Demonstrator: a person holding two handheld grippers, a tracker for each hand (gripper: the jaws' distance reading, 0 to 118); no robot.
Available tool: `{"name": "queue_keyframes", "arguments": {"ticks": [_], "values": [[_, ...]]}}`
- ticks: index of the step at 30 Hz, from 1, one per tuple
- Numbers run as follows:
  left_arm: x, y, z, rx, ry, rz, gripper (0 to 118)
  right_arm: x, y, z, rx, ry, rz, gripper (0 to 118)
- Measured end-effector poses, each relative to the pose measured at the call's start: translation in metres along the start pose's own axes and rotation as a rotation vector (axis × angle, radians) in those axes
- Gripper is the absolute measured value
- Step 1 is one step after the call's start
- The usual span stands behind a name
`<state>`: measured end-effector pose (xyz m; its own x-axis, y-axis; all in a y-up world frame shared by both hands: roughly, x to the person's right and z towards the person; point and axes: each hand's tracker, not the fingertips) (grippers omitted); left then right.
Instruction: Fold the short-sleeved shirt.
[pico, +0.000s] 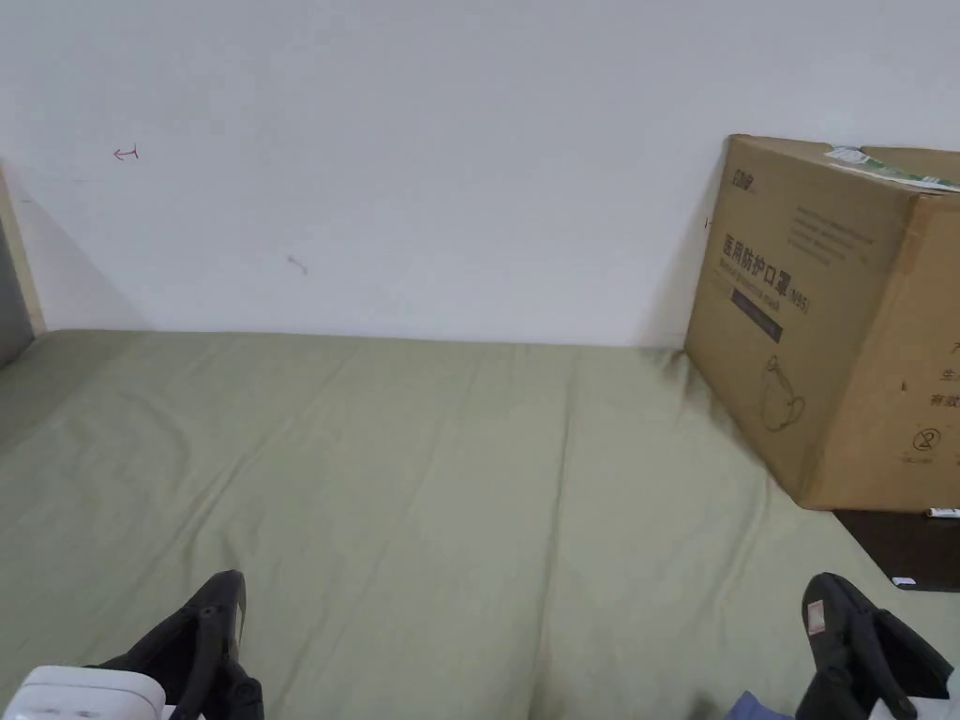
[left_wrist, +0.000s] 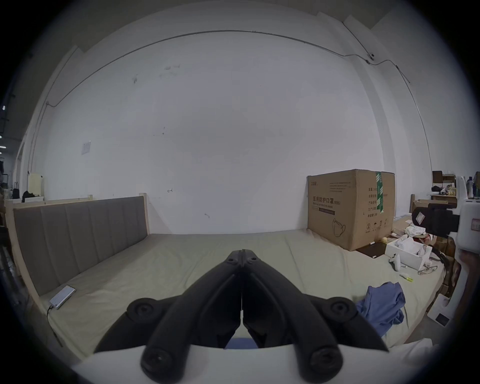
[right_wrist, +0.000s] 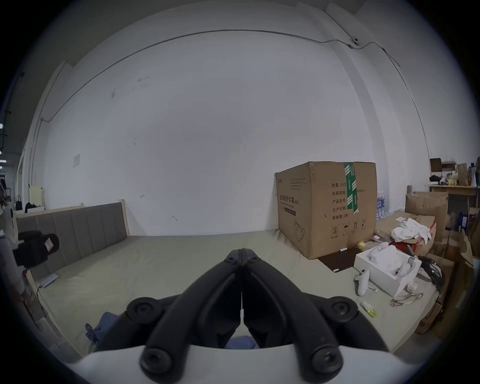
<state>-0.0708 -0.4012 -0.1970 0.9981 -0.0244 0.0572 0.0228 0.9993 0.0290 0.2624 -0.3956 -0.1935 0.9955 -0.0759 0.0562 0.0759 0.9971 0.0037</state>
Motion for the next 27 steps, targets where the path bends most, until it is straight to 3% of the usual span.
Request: {"name": "queue_keyframes", "arguments": {"ticks": [4, 8, 9, 11, 12, 13, 14, 15, 16, 19, 22, 25, 27], "values": [[-0.053, 0.005, -0.026, -0.131, -0.066, 0.135, 0, 0.01, 0.007, -0.001, -0.056, 0.051, -0.038, 0], [-0.153, -0.041, -0.094, -0.679, -0.376, 0.558, 0, 0.015, 0.008, -0.004, -0.143, 0.096, -0.003, 0], [-0.174, -0.061, -0.104, -0.79, -0.395, 0.637, 0, 0.013, 0.006, -0.005, -0.166, 0.106, 0.005, 0], [-0.196, -0.094, -0.109, -0.855, -0.416, 0.691, 1, 0.012, 0.001, -0.008, -0.211, 0.121, 0.023, 0], [-0.204, -0.108, -0.113, -0.876, -0.412, 0.72, 9, 0.01, -0.002, -0.01, -0.236, 0.127, 0.034, 0], [-0.213, -0.121, -0.115, -0.91, -0.422, 0.763, 26, 0.007, -0.005, -0.012, -0.255, 0.13, 0.043, 0], [-0.221, -0.134, -0.119, -0.956, -0.426, 0.809, 53, 0.005, -0.008, -0.015, -0.275, 0.133, 0.052, 0], [-0.226, -0.147, -0.12, -0.977, -0.415, 0.833, 98, 0.002, -0.011, -0.019, -0.298, 0.14, 0.054, 0], [-0.226, -0.155, -0.119, -0.987, -0.435, 0.853, 118, -0.001, -0.013, -0.021, -0.314, 0.145, 0.054, 0], [-0.227, -0.18, -0.124, -0.988, -0.492, 0.92, 115, -0.013, -0.02, -0.028, -0.358, 0.17, 0.051, 0], [-0.226, -0.203, -0.125, -1.019, -0.531, 1.08, 118, -0.025, -0.026, -0.033, -0.393, 0.196, 0.071, 0], [-0.232, -0.239, -0.144, -0.919, -0.664, 1.194, 118, -0.038, -0.029, -0.036, -0.421, 0.224, 0.085, 0], [-0.215, -0.244, -0.151, -0.973, -0.705, 1.27, 113, -0.044, -0.032, -0.039, -0.433, 0.24, 0.088, 0]]}}
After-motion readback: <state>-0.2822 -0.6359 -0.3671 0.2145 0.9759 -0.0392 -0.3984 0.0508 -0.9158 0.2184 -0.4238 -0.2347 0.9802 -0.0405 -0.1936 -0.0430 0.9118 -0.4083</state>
